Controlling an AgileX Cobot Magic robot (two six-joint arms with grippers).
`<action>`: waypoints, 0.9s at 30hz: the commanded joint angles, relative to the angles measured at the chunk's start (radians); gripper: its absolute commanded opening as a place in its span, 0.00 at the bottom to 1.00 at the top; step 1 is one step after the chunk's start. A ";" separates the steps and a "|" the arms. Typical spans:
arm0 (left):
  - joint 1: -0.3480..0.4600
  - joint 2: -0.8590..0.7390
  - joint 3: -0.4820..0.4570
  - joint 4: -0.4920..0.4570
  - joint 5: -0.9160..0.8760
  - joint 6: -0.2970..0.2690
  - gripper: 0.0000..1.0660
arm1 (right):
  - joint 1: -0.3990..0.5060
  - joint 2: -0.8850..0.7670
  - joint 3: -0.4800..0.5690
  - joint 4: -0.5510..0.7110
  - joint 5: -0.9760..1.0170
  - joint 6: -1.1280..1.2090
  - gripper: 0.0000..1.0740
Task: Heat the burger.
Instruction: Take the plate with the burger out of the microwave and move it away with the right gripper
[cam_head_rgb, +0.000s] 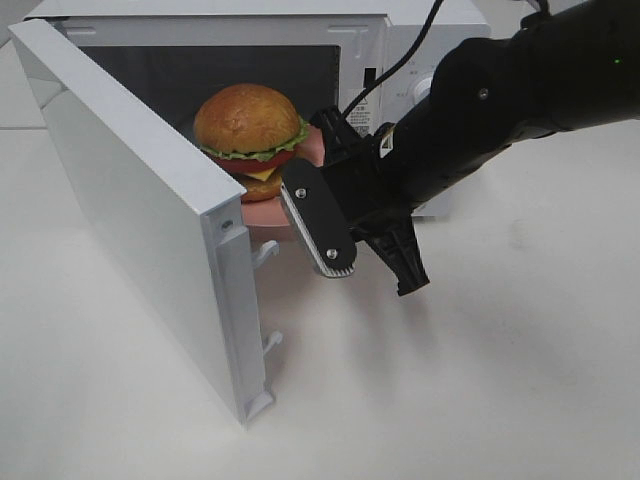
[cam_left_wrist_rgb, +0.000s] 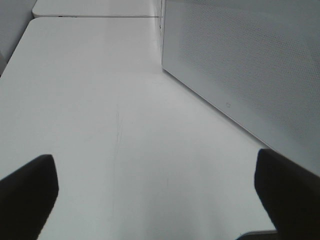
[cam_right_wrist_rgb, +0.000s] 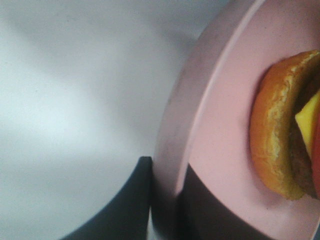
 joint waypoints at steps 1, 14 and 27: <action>0.003 -0.006 0.003 -0.002 -0.012 -0.006 0.94 | -0.017 -0.072 0.043 0.007 -0.065 0.014 0.00; 0.003 -0.006 0.003 -0.002 -0.012 -0.006 0.94 | -0.017 -0.244 0.199 0.005 -0.063 0.021 0.00; 0.003 -0.006 0.003 -0.002 -0.012 -0.006 0.94 | -0.017 -0.446 0.368 0.004 -0.058 0.074 0.00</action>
